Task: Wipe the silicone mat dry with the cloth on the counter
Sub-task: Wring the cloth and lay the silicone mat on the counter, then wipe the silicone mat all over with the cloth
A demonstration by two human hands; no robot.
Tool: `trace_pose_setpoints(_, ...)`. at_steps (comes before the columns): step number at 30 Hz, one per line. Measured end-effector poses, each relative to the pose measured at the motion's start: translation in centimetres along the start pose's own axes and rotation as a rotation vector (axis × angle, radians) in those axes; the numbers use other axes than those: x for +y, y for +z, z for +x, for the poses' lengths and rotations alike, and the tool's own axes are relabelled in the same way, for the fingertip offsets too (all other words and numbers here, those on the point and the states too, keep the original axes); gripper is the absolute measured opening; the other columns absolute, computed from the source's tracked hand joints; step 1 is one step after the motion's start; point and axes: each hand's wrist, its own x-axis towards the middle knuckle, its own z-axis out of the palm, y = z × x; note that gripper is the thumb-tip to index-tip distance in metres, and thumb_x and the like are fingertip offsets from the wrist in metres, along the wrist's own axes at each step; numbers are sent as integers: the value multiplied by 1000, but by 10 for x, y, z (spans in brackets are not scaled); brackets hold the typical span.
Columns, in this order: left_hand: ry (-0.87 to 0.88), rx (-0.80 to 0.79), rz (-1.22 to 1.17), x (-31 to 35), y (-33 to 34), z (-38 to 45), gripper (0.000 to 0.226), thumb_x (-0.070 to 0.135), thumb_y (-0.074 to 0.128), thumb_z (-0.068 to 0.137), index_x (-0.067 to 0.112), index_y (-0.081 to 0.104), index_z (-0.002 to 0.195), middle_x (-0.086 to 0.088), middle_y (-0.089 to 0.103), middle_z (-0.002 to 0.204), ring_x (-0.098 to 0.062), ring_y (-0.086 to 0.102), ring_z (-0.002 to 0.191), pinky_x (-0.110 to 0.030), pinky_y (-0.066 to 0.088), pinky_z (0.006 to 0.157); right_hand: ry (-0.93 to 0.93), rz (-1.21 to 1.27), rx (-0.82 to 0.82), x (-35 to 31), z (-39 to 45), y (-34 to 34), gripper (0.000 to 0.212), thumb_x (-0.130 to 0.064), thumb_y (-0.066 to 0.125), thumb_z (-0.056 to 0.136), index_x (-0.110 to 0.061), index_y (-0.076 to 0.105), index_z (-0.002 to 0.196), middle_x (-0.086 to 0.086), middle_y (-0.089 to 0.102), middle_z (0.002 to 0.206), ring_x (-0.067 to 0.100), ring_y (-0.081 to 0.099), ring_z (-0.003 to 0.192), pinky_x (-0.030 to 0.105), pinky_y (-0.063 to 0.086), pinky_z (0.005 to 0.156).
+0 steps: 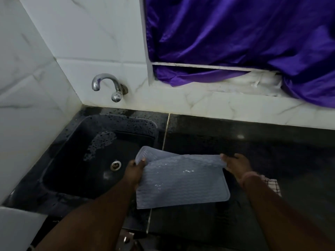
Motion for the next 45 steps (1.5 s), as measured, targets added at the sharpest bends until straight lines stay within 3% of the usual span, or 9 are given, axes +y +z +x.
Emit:
trace_pose_setpoints(3, 23, -22, 25, 1, -3, 4, 46, 39, 80, 83, 13, 58, 113, -15, 70, 109, -35, 69, 101, -60, 56, 89, -30, -268, -78, 40, -6, 0, 49, -31, 83, 79, -5, 69, 117, 11, 73, 110, 30, 69, 97, 45, 57, 86)
trace_pose_setpoints(8, 7, -88, 46, 5, 1, 6, 38, 20, 82, 78, 14, 63, 111, -16, 73, 106, -37, 71, 98, -61, 57, 86, -83, -299, -162, 49, -7, 8, 31, -31, 75, 87, -8, 72, 107, 9, 73, 106, 27, 69, 94, 43, 56, 89)
trace_pose_setpoints(16, -2, -134, -102, 5, -1, 9, 41, 19, 85, 76, 11, 60, 108, -20, 72, 110, -38, 70, 97, -63, 57, 83, -271, -92, -123, 52, -31, -23, 13, -33, 61, 98, -36, 69, 107, -14, 75, 101, 5, 72, 87, 20, 56, 67)
trace_pose_setpoints(20, 38, -105, 314, -7, 3, 2, 47, 26, 88, 75, 4, 64, 109, -18, 72, 105, -33, 71, 96, -56, 58, 85, -48, -265, -153, 97, -29, -47, 22, -37, 65, 94, -24, 70, 112, 2, 75, 106, 22, 71, 93, 44, 57, 87)
trace_pose_setpoints(24, 113, -93, 358, -6, 9, 4, 38, 15, 80, 83, 4, 67, 117, -13, 72, 108, -27, 71, 95, -48, 59, 88, 44, -268, -69, 85, -15, -49, 50, -66, 69, 79, -18, 75, 92, 2, 77, 88, 24, 73, 84, 40, 57, 84)
trace_pose_setpoints(30, 170, -38, 394, 6, 13, 14, 18, 12, 65, 94, 5, 60, 110, -18, 67, 108, -35, 65, 102, -53, 55, 92, -77, -323, 53, 57, 13, -24, 42, -31, 71, 91, -6, 65, 124, 14, 66, 122, 34, 62, 112, 43, 49, 101)
trace_pose_setpoints(35, 248, -38, 334, 4, 18, 9, 9, 14, 61, 97, 13, 62, 106, -9, 69, 103, -31, 67, 99, -50, 57, 87, -343, -276, 189, 51, 10, -19, 8, -13, 64, 94, -19, 66, 98, 6, 68, 100, 27, 63, 97, 32, 45, 83)
trace_pose_setpoints(42, 30, -42, 261, -4, 24, 13, 39, 9, 72, 89, 12, 60, 126, -9, 65, 121, -28, 64, 111, -51, 52, 99, -168, -280, 215, 63, 16, -38, 39, -15, 70, 92, 1, 60, 126, 22, 64, 124, 37, 60, 116, 43, 46, 104)
trace_pose_setpoints(45, 53, -3, 334, -8, 21, 13, 35, 5, 71, 88, 9, 61, 121, -10, 67, 117, -27, 65, 108, -48, 53, 99, -186, -460, 150, 69, 9, -38, 43, -13, 66, 92, -3, 56, 132, 20, 63, 125, 37, 60, 112, 39, 47, 96)
